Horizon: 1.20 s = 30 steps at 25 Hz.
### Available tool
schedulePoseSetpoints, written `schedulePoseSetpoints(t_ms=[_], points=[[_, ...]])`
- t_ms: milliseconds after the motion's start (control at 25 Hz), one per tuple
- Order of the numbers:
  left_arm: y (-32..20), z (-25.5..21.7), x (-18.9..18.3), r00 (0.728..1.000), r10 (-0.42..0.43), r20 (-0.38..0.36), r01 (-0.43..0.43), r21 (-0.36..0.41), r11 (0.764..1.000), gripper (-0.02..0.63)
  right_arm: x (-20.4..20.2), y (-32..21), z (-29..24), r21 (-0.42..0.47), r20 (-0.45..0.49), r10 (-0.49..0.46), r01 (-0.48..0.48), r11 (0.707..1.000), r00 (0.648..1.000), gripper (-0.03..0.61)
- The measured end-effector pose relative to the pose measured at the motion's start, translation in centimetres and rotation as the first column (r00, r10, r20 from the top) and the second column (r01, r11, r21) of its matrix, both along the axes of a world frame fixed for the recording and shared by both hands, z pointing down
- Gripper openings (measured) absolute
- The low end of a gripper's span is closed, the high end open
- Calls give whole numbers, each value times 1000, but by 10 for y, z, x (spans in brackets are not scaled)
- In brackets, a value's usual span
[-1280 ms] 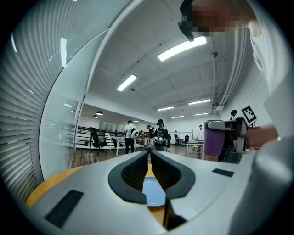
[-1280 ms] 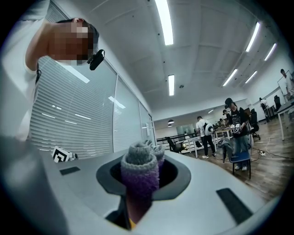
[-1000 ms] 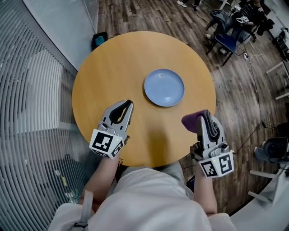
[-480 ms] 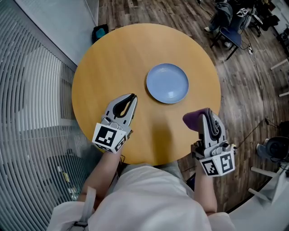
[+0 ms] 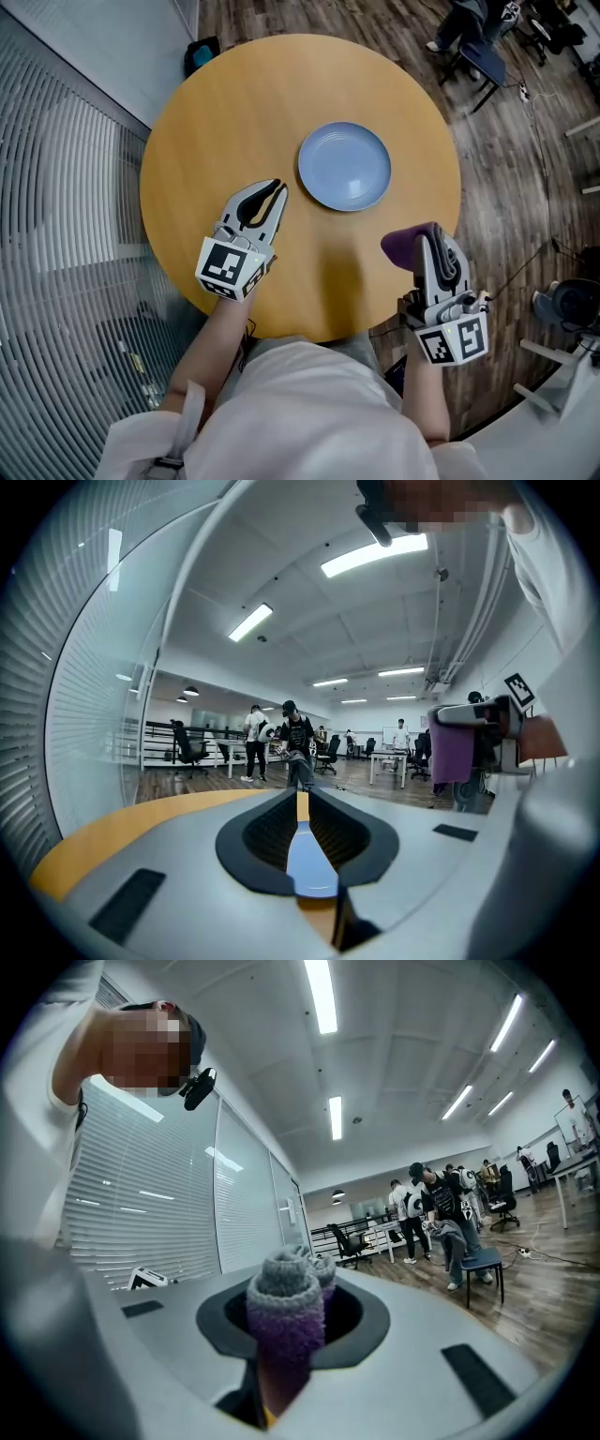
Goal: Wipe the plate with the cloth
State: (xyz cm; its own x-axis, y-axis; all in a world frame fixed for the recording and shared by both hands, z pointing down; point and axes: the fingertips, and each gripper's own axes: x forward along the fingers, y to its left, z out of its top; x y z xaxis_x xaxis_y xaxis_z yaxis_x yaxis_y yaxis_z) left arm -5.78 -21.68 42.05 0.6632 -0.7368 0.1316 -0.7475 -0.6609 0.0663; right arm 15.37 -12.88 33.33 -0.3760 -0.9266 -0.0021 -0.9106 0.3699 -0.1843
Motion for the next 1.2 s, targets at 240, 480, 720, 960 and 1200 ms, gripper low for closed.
schedulePoseSetpoints(t_ms=[240, 480, 720, 960, 1200], points=[[-17, 17, 13, 999, 6, 44, -6, -5, 1000, 34, 8, -10, 8, -13, 5, 3, -3, 1000, 1000, 87], [-38, 34, 16, 997, 0, 80, 2, -19, 1000, 34, 7, -28, 19, -30, 10, -13, 14, 999, 1000, 87], [-47, 46, 32, 995, 1, 104, 4, -50, 999, 34, 19, -35, 19, -37, 14, -31, 32, 999, 999, 87], [-62, 65, 32, 994, -9, 109, 16, -71, 997, 35, 21, -49, 34, -47, 4, -35, 35, 998, 999, 87], [-69, 80, 31, 993, -14, 117, 25, -94, 995, 35, 30, -60, 42, -48, -4, -22, 21, 999, 1000, 87]])
